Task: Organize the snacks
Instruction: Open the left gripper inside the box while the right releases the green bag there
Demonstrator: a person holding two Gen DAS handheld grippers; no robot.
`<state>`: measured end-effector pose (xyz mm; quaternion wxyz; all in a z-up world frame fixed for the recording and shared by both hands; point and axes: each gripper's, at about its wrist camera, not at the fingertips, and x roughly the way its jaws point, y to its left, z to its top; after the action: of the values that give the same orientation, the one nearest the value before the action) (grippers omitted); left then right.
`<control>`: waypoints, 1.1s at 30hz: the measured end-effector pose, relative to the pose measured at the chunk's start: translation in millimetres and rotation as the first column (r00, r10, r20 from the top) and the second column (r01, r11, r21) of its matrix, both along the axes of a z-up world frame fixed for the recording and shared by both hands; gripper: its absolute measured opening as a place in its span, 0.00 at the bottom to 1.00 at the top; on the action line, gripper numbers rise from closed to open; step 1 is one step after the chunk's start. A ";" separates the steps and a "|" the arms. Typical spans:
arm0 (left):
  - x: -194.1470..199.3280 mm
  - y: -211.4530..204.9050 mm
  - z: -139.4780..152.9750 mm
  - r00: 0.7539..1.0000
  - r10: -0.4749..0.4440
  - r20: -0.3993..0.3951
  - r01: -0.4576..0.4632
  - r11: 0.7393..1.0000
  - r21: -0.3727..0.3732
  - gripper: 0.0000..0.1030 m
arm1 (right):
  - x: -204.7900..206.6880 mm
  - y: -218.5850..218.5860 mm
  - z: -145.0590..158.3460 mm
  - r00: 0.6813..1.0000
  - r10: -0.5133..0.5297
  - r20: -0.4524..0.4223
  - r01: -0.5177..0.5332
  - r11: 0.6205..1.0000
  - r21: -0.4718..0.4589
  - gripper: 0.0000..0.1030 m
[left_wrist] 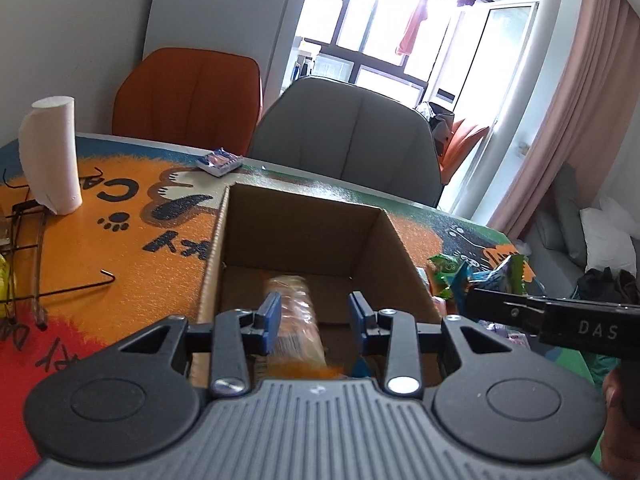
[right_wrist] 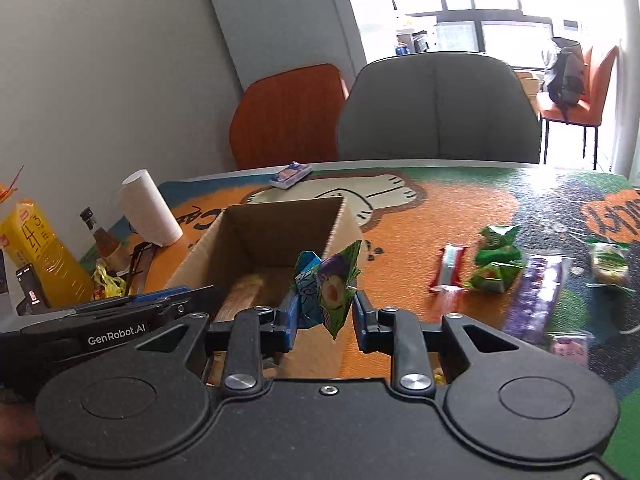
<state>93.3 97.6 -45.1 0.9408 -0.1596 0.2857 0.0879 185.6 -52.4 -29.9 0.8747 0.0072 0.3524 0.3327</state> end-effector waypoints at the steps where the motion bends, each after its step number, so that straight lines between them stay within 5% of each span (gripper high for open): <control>1: -1.0 1.8 0.3 1.000 0.004 0.001 -0.004 1.000 0.001 0.34 | 0.3 3.0 -0.1 1.000 0.006 -0.001 -0.006 1.000 0.000 0.25; 5: -5.0 6.7 1.2 1.000 0.017 0.000 -0.017 1.000 0.002 0.34 | 1.0 13.7 -0.5 1.000 0.026 -0.006 -0.026 1.000 0.006 0.26; 11: -8.8 11.2 4.8 1.000 0.028 -0.002 -0.028 1.000 0.005 0.37 | 1.0 19.8 2.8 0.998 0.058 -0.020 -0.057 0.997 0.056 0.40; 18: -12.8 6.3 6.9 1.000 0.028 0.006 -0.028 1.000 0.005 0.70 | -0.7 8.4 4.9 0.999 0.027 -0.024 -0.025 0.998 0.051 0.42; 25: -14.0 -5.6 11.4 1.000 0.013 0.011 -0.013 1.000 0.017 0.83 | -6.8 -10.6 7.4 1.000 -0.010 -0.013 0.011 0.999 0.047 0.51; 33: -14.5 -23.2 13.1 1.000 0.001 0.003 -0.002 1.000 0.017 0.89 | -12.1 -42.6 9.6 0.997 -0.078 -0.020 0.079 0.995 0.053 0.82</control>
<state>78.8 74.4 -32.0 0.9426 -0.1518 0.2832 0.0908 173.5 -95.0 -20.4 0.8833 0.0477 0.3506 0.3076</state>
